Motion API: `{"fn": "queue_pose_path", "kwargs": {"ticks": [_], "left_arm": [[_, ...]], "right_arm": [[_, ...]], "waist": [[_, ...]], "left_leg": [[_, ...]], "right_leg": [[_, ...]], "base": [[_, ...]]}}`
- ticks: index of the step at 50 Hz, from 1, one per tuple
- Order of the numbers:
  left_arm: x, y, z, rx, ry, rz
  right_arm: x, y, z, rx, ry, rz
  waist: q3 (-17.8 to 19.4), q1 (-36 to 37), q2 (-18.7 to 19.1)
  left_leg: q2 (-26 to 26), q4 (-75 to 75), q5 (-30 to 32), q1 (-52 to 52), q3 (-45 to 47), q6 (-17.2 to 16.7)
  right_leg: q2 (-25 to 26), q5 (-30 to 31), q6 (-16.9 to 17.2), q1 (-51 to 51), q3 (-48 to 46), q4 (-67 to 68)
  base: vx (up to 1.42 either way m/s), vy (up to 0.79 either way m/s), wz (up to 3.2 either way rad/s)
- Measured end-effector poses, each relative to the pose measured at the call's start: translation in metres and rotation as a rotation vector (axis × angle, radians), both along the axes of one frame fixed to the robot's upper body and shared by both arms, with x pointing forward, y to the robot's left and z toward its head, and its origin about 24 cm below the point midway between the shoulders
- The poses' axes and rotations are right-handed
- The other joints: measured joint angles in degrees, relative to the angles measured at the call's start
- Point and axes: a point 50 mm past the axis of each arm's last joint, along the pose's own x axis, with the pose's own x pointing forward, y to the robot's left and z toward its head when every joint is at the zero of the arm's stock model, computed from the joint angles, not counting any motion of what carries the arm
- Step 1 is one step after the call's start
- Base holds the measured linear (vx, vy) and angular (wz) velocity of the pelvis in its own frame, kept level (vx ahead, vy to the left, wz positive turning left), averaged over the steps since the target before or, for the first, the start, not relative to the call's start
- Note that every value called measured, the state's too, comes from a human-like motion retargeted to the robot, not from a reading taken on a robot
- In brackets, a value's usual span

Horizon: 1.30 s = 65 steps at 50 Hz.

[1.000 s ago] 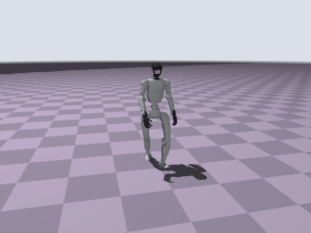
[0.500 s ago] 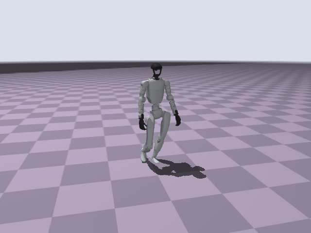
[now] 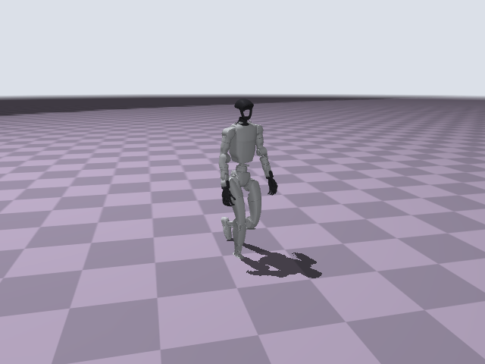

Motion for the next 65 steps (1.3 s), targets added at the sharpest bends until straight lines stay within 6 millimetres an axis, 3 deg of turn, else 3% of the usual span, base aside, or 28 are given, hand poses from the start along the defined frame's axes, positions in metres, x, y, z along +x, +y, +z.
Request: {"fn": "queue_pose_path", "kwargs": {"ticks": [2,5,8,11,14,18,22,25,28,30,32,37,40,42,47,51,55,59,61,63,65], "left_arm": [[-0.018,0.001,-0.004,0.0,0.052,-0.02],[-0.029,0.007,-0.005,0.017,0.07,-0.027],[-0.029,0.015,-0.003,0.043,0.039,-0.01],[-0.029,0.018,-0.001,0.064,0.009,0.008],[-0.026,0.018,0.0,0.079,-0.01,0.003],[-0.026,0.016,0.0,0.091,-0.017,-0.013],[-0.032,0.018,-0.001,0.092,0.004,0.028],[-0.042,0.02,-0.003,0.076,0.044,0.084],[-0.046,0.024,-0.004,0.049,0.064,0.129],[-0.04,0.026,-0.003,0.046,0.053,0.13],[-0.033,0.026,-0.001,0.057,0.04,0.112],[0.007,0.034,0.01,0.105,-0.042,0.077],[0.039,0.035,0.021,0.125,-0.132,0.056],[0.059,0.034,0.03,0.138,-0.2,0.028],[0.104,0.027,0.053,0.162,-0.357,-0.058],[0.117,0.017,0.059,0.143,-0.407,-0.094],[0.097,0.005,0.044,0.081,-0.34,-0.085],[0.046,-0.002,0.016,0.018,-0.163,-0.057],[0.025,-0.003,0.008,-0.001,-0.089,-0.053],[0.009,-0.001,0.003,-0.003,-0.035,-0.051],[-0.001,0.002,0.0,0.005,-0.004,-0.043]], "right_arm": [[0.017,-0.003,0.006,-0.024,-0.056,0.022],[0.048,-0.003,0.018,-0.054,-0.148,0.072],[0.082,0.003,0.034,-0.064,-0.256,0.125],[0.111,0.015,0.048,-0.052,-0.354,0.181],[0.132,0.029,0.06,-0.043,-0.423,0.253],[0.14,0.044,0.064,-0.036,-0.446,0.335],[0.129,0.049,0.054,-0.029,-0.39,0.373],[0.101,0.047,0.035,-0.014,-0.28,0.363],[0.069,0.045,0.017,0.029,-0.15,0.332],[0.054,0.043,0.01,0.047,-0.089,0.31],[0.042,0.039,0.005,0.048,-0.051,0.285],[0.035,0.032,0.004,0.043,-0.056,0.218],[0.031,0.031,0.004,0.053,-0.061,0.191],[0.024,0.031,0.001,0.062,-0.048,0.168],[0.002,0.028,-0.005,0.075,0.012,0.111],[-0.02,0.025,-0.01,0.083,0.079,0.067],[-0.038,0.016,-0.013,0.075,0.134,0.009],[-0.037,0.003,-0.01,0.05,0.109,-0.049],[-0.026,-0.003,-0.005,0.037,0.057,-0.071],[-0.012,-0.007,-0.001,0.023,-0.003,-0.086],[0.004,-0.01,0.005,0.007,-0.067,-0.092]], "waist": [[0.3,1.9,0.3],[0.3,5.1,-0.2],[0.9,7.6,-2.7],[1.8,8.8,-5.5],[1.9,9.1,-7.6],[1.1,8.9,-7.7],[-0.7,9.6,-9.4],[-1.6,9.7,-12.7],[-2.1,8.0,-21.7],[-2.1,6.0,-25.4],[-1.7,3.9,-26.5],[-0.2,-0.4,-25.2],[1.0,-2.3,-22.0],[1.6,-3.2,-20.6],[0.4,-3.1,-16.4],[-1.2,-3.1,-15.8],[-3.2,-3.1,-13.0],[-3.7,-3.3,-7.1],[-3.7,-2.7,-2.5],[-3.5,-1.5,0.2],[-3.0,0.0,0.8]], "left_leg": [[4.3,7.1,-4.1,-5.8,1.7,3.7],[7.5,11.2,-14.1,-15.1,3.5,8.7],[5.8,4.9,-21.3,-22.1,6.5,11.1],[2.3,-9.0,-24.0,-26.1,9.9,10.8],[-2.1,-28.2,-22.6,-27.6,12.2,8.7],[-4.8,-42.8,-22.6,-30.4,12.1,6.4],[-6.8,-44.3,-18.2,-28.8,13.1,8.0],[-10.4,-39.1,-14.9,-26.7,14.4,10.8],[-22.2,-45.2,-12.2,-20.7,18.5,15.5],[-28.4,-50.8,-11.2,-15.8,18.6,17.8],[-31.4,-51.4,-12.7,-12.2,17.4,18.5],[-33.8,-64.5,-12.7,3.6,11.5,17.8],[-31.0,-69.6,-14.8,11.6,8.5,17.2],[-29.5,-70.7,-16.7,15.4,7.2,17.1],[-24.5,-69.7,-22.7,17.6,6.0,16.8],[-23.3,-64.4,-26.9,18.3,7.0,16.1],[-18.4,-52.1,-27.1,17.3,8.5,13.4],[-6.4,-26.7,-13.4,10.5,10.0,6.3],[2.8,-12.5,-5.0,4.0,9.0,3.9],[10.7,-1.5,-0.8,-1.4,9.1,4.5],[16.4,6.5,-3.1,-6.3,9.5,7.9]], "right_leg": [[1.1,-1.8,-0.4,3.2,0.1,-0.9],[2.6,-2.9,0.2,9.4,0.8,-5.8],[1.9,-4.1,1.5,16.7,2.5,-11.8],[0.0,-5.1,2.6,23.8,3.9,-17.7],[-2.1,-5.9,3.2,29.1,4.2,-22.2],[-2.7,-8.2,3.6,32.2,3.9,-20.5],[-6.3,-10.2,4.4,32.2,3.3,-11.2],[-12.4,-8.2,6.9,30.0,4.4,3.5],[-27.6,6.3,11.9,20.6,8.5,29.1],[-34.8,16.4,12.4,14.4,11.7,41.4],[-39.4,15.0,9.0,9.9,12.2,49.8],[-42.9,-3.6,1.7,-2.8,10.0,53.7],[-37.9,-8.9,1.2,-7.4,5.2,43.7],[-34.2,-8.6,3.2,-9.6,2.7,33.9],[-21.9,-1.6,10.0,-12.2,-1.1,1.0],[-20.5,1.5,11.4,-14.5,0.4,-3.5],[-18.5,5.5,8.7,-13.0,0.5,1.4],[-11.9,3.4,3.4,-8.0,-1.2,4.3],[-5.3,4.1,0.1,-3.7,-3.2,-1.1],[-0.7,3.7,-2.0,-0.4,-3.9,-4.2],[1.7,1.9,-3.0,2.6,-3.3,-5.2]], "base": [[0.63,-0.16,0.22],[0.63,-0.12,0.12],[0.65,-0.07,0.03],[0.66,-0.03,0.04],[0.64,0.0,0.21],[0.6,0.05,0.26],[0.72,0.1,-0.07],[0.74,0.15,0.08],[0.67,0.18,0.42],[0.68,0.16,0.62],[0.71,0.11,0.5],[0.72,0.08,0.21],[0.74,0.01,0.19],[0.74,0.01,0.2],[0.71,0.0,0.1],[0.71,-0.03,0.41],[0.71,-0.12,0.51],[0.59,-0.23,0.27],[0.52,-0.27,0.04],[0.55,-0.24,-0.08],[0.57,-0.23,-0.08]]}}
